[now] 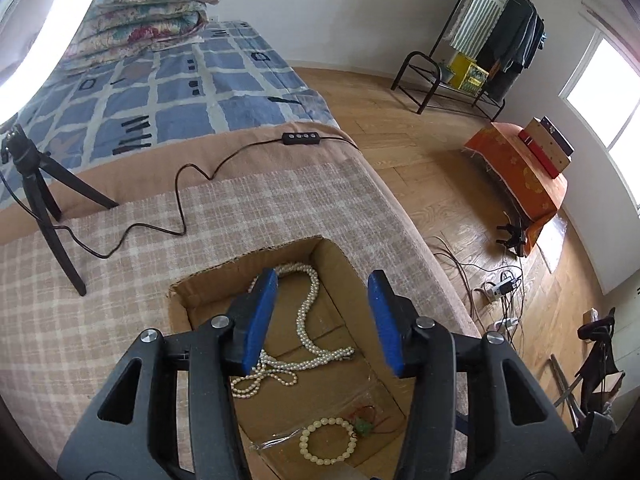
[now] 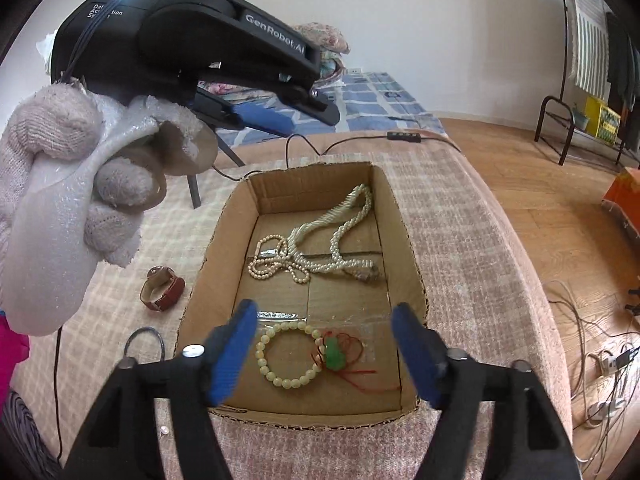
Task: Organize jewelry
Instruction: 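Open the left tool over the box while the right tool releases the green pendant, then move the left tool to the dark blue bangle while the right tool approaches a pearl earring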
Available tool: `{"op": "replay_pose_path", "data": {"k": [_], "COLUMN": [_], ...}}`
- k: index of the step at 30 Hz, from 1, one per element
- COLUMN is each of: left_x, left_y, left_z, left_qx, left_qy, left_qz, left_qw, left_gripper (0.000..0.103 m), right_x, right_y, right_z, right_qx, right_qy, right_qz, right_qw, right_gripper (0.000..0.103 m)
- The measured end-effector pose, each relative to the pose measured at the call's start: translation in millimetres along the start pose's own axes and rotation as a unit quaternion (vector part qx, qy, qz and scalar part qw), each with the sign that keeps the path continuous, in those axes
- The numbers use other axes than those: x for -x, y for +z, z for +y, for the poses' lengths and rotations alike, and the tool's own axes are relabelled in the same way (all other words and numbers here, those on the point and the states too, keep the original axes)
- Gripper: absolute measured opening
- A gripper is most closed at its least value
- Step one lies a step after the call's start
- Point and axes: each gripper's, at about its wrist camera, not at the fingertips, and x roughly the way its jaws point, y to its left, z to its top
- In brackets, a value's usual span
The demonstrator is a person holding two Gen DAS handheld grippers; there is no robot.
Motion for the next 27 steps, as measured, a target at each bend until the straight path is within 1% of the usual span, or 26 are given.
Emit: {"op": "replay_pose_path", "data": {"k": [2, 6, 7, 8, 10, 16, 23, 27], "left_x": [7, 23, 28, 33, 45, 80, 121, 144], "left_y": [0, -1, -3, -4, -7, -17, -34, -49], "left_z": [3, 7, 8, 9, 10, 22, 49, 65], "left_qx": [0.001, 0.002, 0.003, 0.001, -0.007, -0.01, -0.006, -0.008], "left_qy": [-0.001, 0.002, 0.001, 0.002, 0.008, 0.016, 0.026, 0.041], "left_qz": [0.0, -0.006, -0.008, -0.01, -0.017, -0.034, -0.051, -0.062], "left_qw": [1.0, 1.0, 1.0, 0.9999, 0.9998, 0.9992, 0.9984, 0.9972], "left_gripper": [0.048, 0.048, 0.048, 0.048, 0.048, 0.048, 0.048, 0.048], "right_x": [4, 11, 13, 15, 22, 36, 49, 57], "right_y": [1, 4, 5, 5, 6, 6, 3, 0], "right_z": [2, 8, 10, 13, 18, 31, 51, 61], "right_qx": [0.002, 0.008, 0.011, 0.014, 0.022, 0.038, 0.06, 0.068], "right_qy": [-0.005, -0.011, -0.014, -0.017, -0.023, -0.022, -0.012, -0.004], "right_qz": [-0.004, -0.007, -0.007, -0.01, -0.018, -0.027, -0.038, -0.042], "right_qw": [1.0, 1.0, 1.0, 1.0, 0.999, 0.999, 0.997, 0.997], "right_gripper": [0.085, 0.087, 0.089, 0.093, 0.097, 0.097, 0.096, 0.096]}}
